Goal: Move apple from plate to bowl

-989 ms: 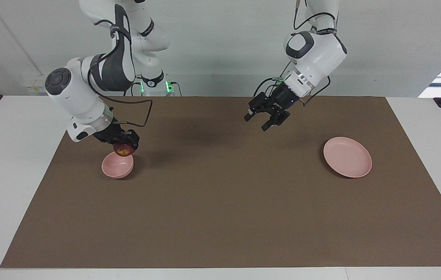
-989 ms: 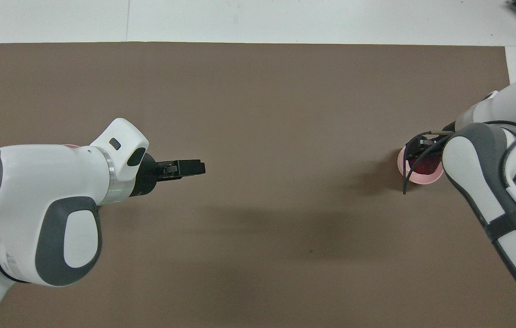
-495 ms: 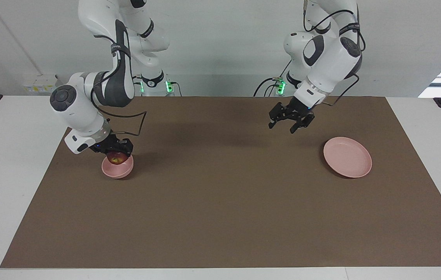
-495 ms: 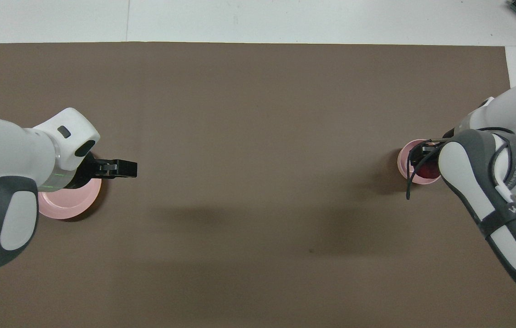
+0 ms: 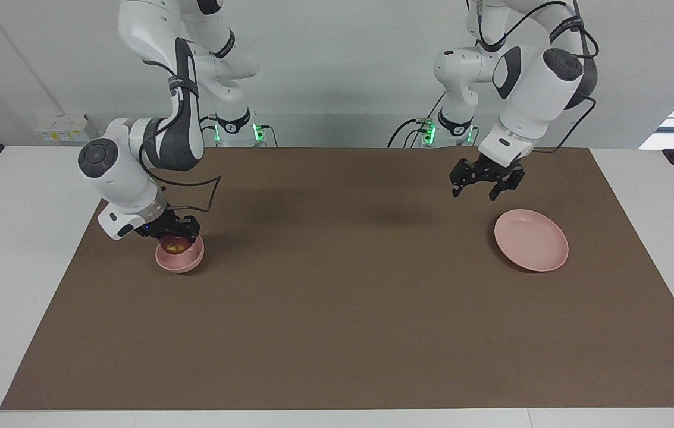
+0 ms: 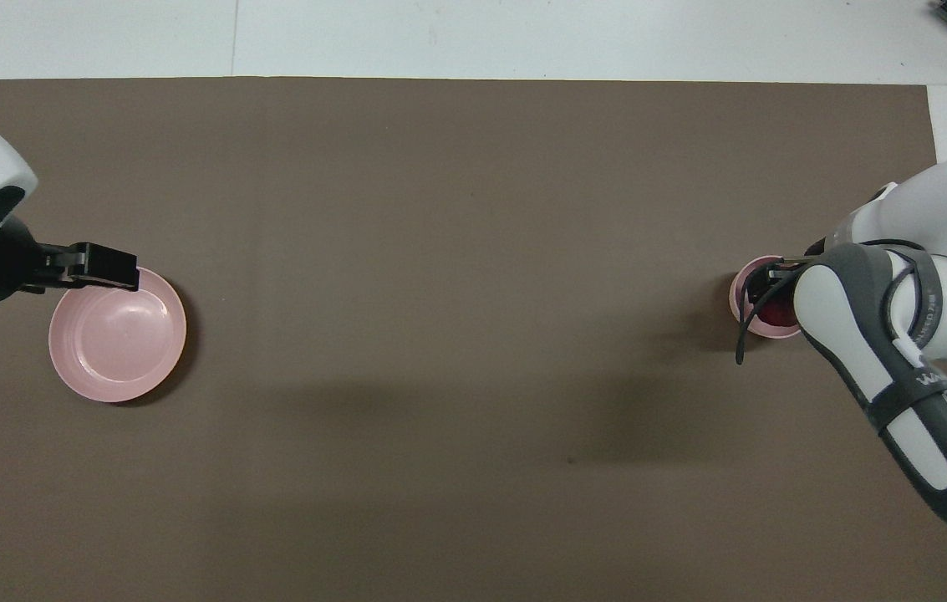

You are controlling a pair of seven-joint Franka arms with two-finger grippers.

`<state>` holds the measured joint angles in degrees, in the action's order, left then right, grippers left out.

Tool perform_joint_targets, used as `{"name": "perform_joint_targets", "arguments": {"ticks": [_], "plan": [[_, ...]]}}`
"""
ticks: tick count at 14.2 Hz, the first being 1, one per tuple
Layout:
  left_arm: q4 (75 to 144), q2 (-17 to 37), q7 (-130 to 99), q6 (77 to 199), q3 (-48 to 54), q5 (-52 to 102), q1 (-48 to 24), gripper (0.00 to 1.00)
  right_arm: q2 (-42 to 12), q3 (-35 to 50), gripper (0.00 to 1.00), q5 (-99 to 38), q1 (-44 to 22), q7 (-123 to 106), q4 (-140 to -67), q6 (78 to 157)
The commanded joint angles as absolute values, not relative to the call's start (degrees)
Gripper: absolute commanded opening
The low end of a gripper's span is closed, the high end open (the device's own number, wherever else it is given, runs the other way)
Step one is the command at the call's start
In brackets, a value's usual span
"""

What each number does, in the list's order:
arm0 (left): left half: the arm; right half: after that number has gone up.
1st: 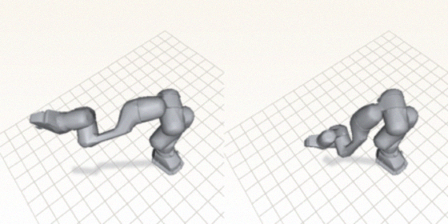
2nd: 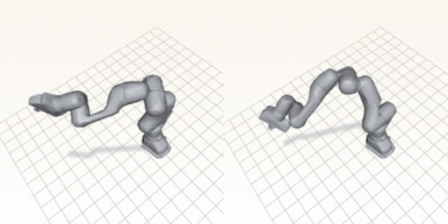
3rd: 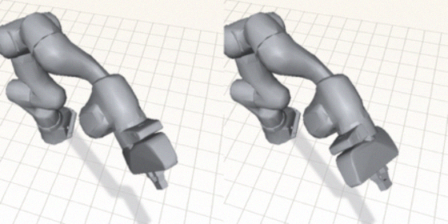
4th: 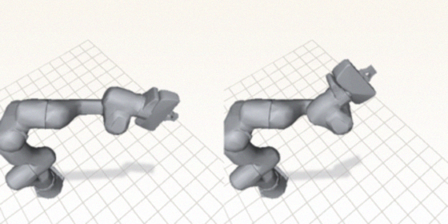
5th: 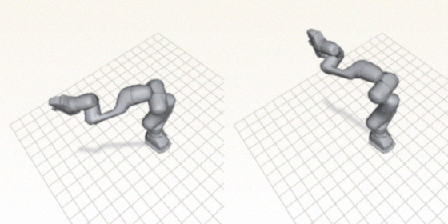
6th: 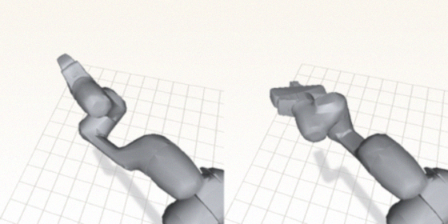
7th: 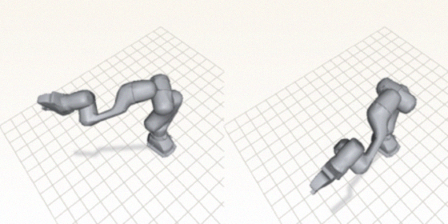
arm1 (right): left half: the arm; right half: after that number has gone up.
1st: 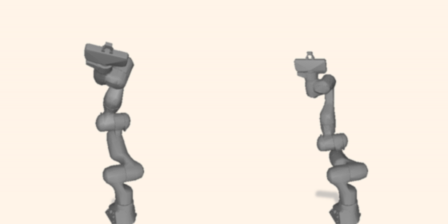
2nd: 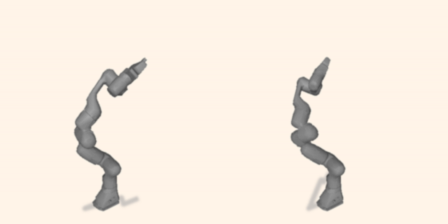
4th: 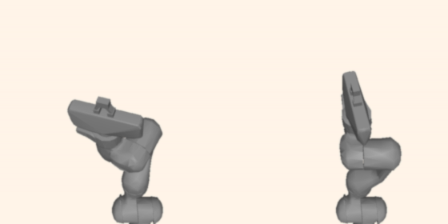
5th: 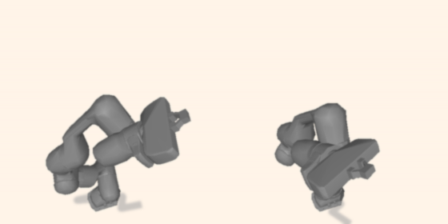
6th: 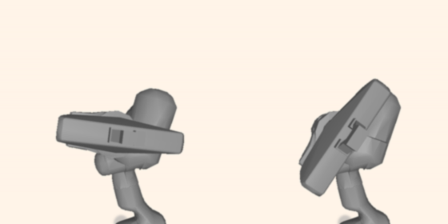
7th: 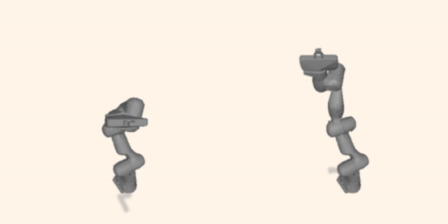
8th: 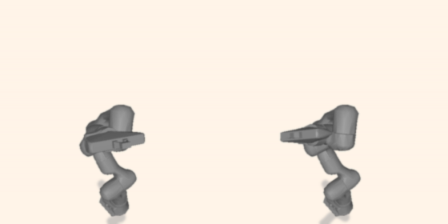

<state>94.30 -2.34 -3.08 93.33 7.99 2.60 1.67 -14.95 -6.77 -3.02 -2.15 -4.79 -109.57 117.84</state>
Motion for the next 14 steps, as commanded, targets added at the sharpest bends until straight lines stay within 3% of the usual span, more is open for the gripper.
{"name": "perform_joint_targets", "arguments": {"ticks": [1, 5, 14], "plan": [[86.7, 0.3, -0.6, 85.0, 5.5, 1.1, -0.1, 1.0, -15.0, -6.2, 0.0, -1.8, -1.0, -6.2, -110.6, 119.3], [83.2, 0.0, 4.1, 80.8, 2.4, -0.5, -1.8, 1.0, -16.3, -6.2, 0.0, -1.8, -0.8, -6.0, -110.5, 120.2], [83.7, -1.7, 7.7, 81.0, -1.1, 0.0, -3.2, 1.0, -17.1, -6.1, 0.0, -1.9, -0.9, -5.6, -110.5, 121.0]]}}
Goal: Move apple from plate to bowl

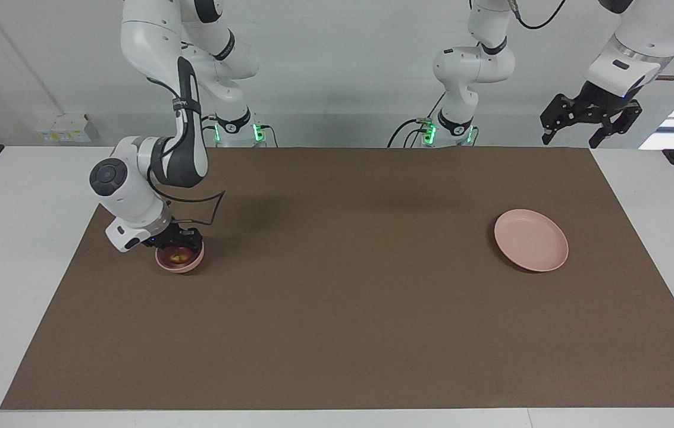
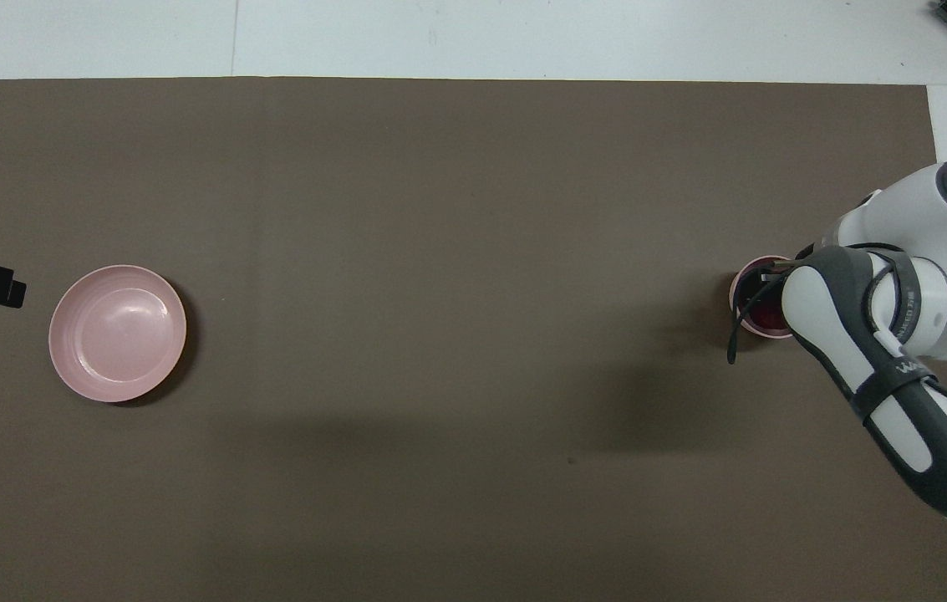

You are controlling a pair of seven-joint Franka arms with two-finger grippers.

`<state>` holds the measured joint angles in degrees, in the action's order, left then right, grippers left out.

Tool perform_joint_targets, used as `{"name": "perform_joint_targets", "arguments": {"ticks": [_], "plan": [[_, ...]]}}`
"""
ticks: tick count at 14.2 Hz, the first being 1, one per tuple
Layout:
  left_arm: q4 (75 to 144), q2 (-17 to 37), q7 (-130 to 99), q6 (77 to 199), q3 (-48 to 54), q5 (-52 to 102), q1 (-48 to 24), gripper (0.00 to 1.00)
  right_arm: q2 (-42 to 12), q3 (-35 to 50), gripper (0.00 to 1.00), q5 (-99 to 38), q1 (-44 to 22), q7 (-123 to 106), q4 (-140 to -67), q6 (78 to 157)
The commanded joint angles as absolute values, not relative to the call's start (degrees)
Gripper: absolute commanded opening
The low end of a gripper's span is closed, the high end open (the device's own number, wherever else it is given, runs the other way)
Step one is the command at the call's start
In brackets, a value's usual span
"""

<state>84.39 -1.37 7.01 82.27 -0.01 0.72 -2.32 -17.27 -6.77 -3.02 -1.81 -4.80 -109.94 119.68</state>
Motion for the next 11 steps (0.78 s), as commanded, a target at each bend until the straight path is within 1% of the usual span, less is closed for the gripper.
{"name": "perform_joint_targets", "arguments": {"ticks": [1, 7, 8, 9, 11], "plan": [[83.8, -1.7, 7.6, 81.0, -1.1, 0.1, -3.3, 1.0, -17.1, -6.1, 0.0, -1.9, -0.9, -5.6, -110.5, 121.0], [83.8, -1.8, 7.3, 80.6, -1.1, 0.1, -2.9, 1.0, -17.8, -6.1, 0.0, -2.0, -1.1, -4.8, -110.5, 121.1], [83.8, -1.8, 7.3, 80.4, -1.1, 0.1, -3.0, 1.0, -17.9, -6.1, 0.04, -2.0, -1.1, -4.8, -110.5, 121.2], [83.8, -1.8, 7.3, 80.9, -1.0, 0.1, -3.1, 1.0, -18.1, -6.1, 0.14, -2.0, -1.0, -4.8, -110.5, 121.5], [83.8, -1.8, 7.4, 80.9, -1.0, 0.1, -3.0, 1.0, -18.2, -6.2, 0.25, -2.0, -1.0, -4.8, -110.5, 121.7]]}}
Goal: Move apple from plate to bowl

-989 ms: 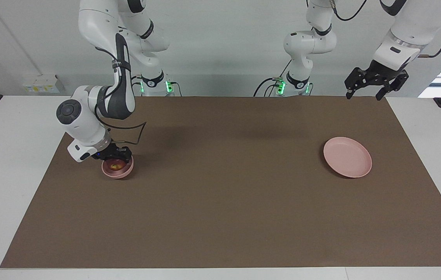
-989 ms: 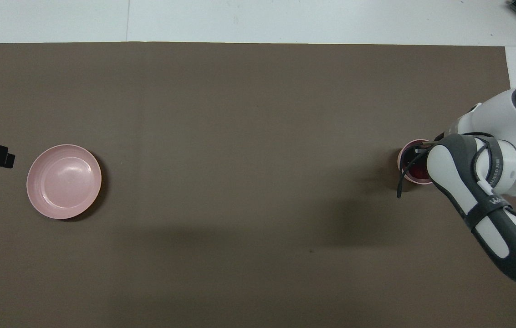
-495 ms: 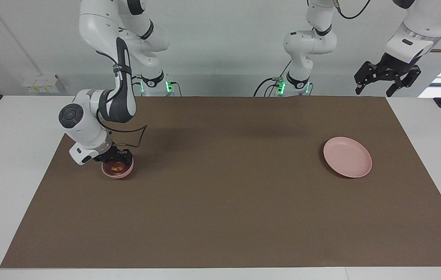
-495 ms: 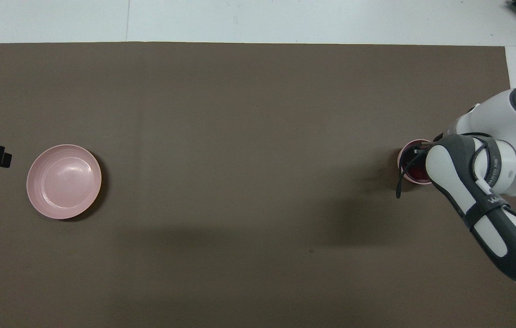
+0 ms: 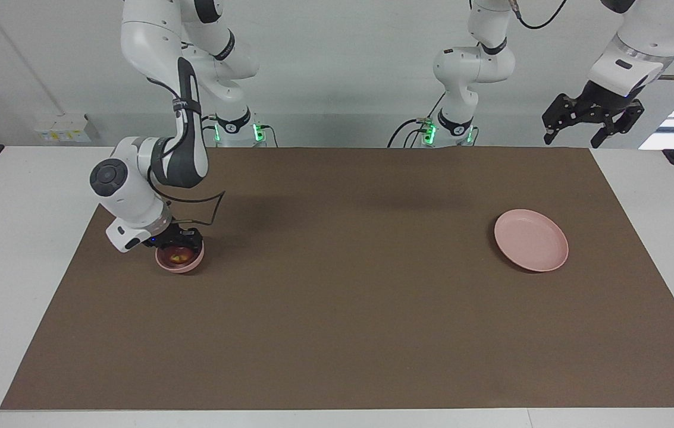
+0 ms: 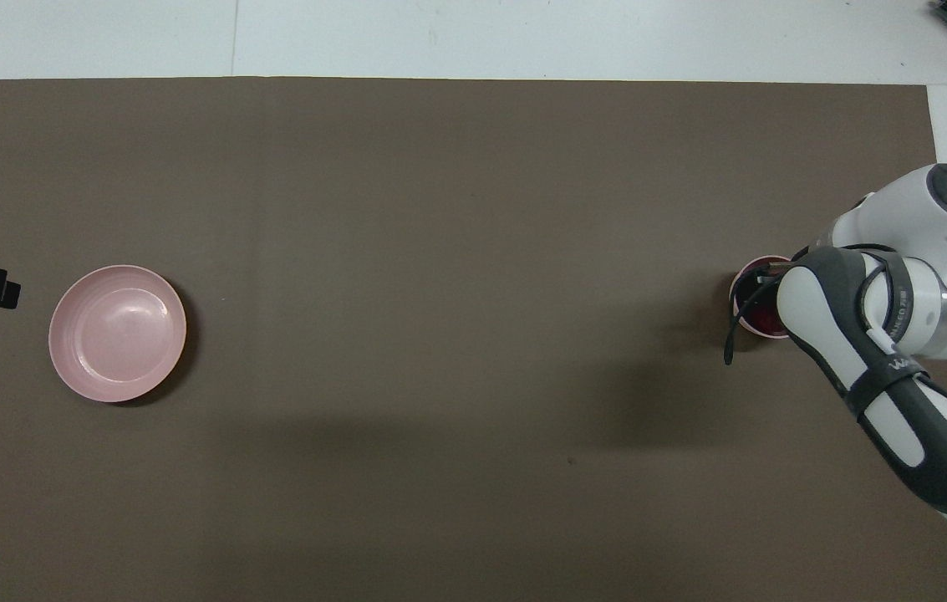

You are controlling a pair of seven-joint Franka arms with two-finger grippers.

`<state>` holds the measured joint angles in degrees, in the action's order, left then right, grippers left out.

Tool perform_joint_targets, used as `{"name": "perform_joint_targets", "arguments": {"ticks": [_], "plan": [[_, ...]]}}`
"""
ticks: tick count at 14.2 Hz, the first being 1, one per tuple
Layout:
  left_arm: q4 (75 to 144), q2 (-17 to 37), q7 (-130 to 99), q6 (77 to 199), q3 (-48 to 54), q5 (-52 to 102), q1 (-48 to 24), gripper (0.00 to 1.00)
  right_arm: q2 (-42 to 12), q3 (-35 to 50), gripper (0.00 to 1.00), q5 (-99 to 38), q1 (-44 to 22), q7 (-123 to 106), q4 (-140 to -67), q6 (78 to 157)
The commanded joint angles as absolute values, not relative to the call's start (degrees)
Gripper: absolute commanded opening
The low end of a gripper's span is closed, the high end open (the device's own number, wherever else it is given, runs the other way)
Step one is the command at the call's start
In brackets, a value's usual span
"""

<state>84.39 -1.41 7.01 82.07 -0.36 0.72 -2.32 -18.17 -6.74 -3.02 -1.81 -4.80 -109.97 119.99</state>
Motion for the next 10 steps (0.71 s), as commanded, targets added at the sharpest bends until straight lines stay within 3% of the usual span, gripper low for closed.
{"name": "perform_joint_targets", "arguments": {"ticks": [1, 4, 9, 10], "plan": [[83.8, -1.8, 7.3, 80.9, -1.1, 0.1, -2.9, 1.0, -18.2, -6.1, 0.33, -2.0, -1.0, -4.7, -110.5, 121.7], [83.8, -1.8, 7.4, 80.9, -1.1, 0.1, -2.9, 1.0, -18.3, -6.1, 0.49, -2.0, -1.0, -4.7, -110.6, 121.7], [83.8, -1.8, 7.4, 80.9, -1.1, 0.1, -2.9, 1.0, -18.3, -6.1, 0.59, -2.0, -1.0, -4.7, -110.5, 121.7], [83.8, -1.8, 7.4, 80.9, -1.1, 0.1, -2.9, 1.0, -18.3, -6.1, 0.64, -2.0, -1.0, -4.7, -110.6, 121.7]]}}
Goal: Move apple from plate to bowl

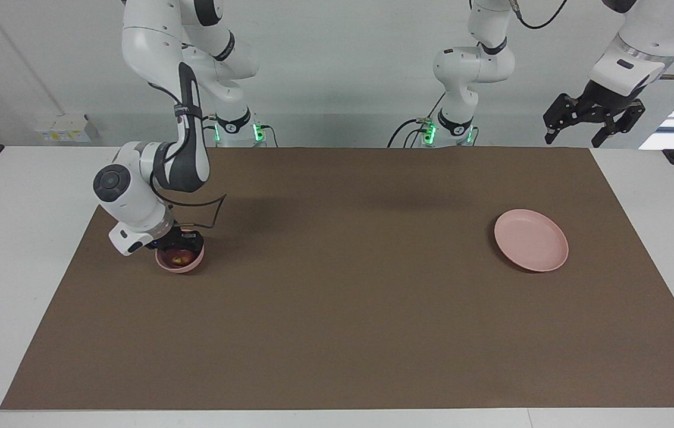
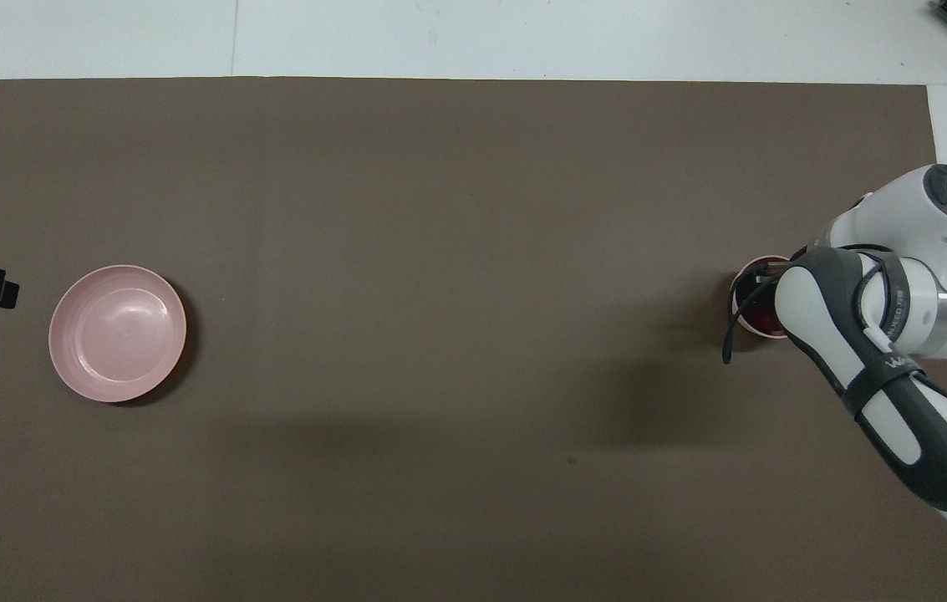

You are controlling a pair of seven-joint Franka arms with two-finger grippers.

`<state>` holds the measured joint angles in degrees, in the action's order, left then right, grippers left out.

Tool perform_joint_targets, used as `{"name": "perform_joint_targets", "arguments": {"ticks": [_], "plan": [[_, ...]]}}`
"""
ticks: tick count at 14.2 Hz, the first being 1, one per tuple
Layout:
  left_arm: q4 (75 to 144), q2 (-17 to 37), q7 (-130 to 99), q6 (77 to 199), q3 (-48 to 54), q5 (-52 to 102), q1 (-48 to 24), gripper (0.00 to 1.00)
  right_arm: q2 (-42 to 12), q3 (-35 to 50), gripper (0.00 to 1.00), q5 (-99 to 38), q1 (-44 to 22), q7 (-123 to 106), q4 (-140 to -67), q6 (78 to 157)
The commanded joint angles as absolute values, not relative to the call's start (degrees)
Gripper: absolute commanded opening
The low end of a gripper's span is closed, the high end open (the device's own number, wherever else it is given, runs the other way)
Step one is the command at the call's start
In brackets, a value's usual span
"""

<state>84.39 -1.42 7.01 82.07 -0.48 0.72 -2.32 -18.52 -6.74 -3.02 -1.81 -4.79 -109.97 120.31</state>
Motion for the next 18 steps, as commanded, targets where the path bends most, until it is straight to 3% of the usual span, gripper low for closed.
{"name": "perform_joint_targets", "arguments": {"ticks": [1, 11, 14, 18], "plan": [[83.8, -1.8, 7.4, 80.9, -1.1, 0.1, -2.9, 1.0, -18.3, -6.1, 0.69, -2.0, -1.0, -4.7, -110.5, 121.7], [83.8, -1.8, 7.4, 80.9, -1.1, 0.1, -2.9, 1.0, -18.3, -6.1, 1.0, -2.0, -1.0, -4.7, -110.5, 121.7], [83.8, -1.8, 7.4, 80.9, -1.1, 0.1, -2.9, 1.0, -18.1, -6.1, 1.0, -2.0, -1.1, -4.7, -109.8, 120.5], [83.8, -1.8, 7.4, 80.9, -1.1, 0.1, -2.9, 1.0, -13.5, -6.2, 1.0, -1.9, -1.8, -3.6, -107.7, 114.4]]}}
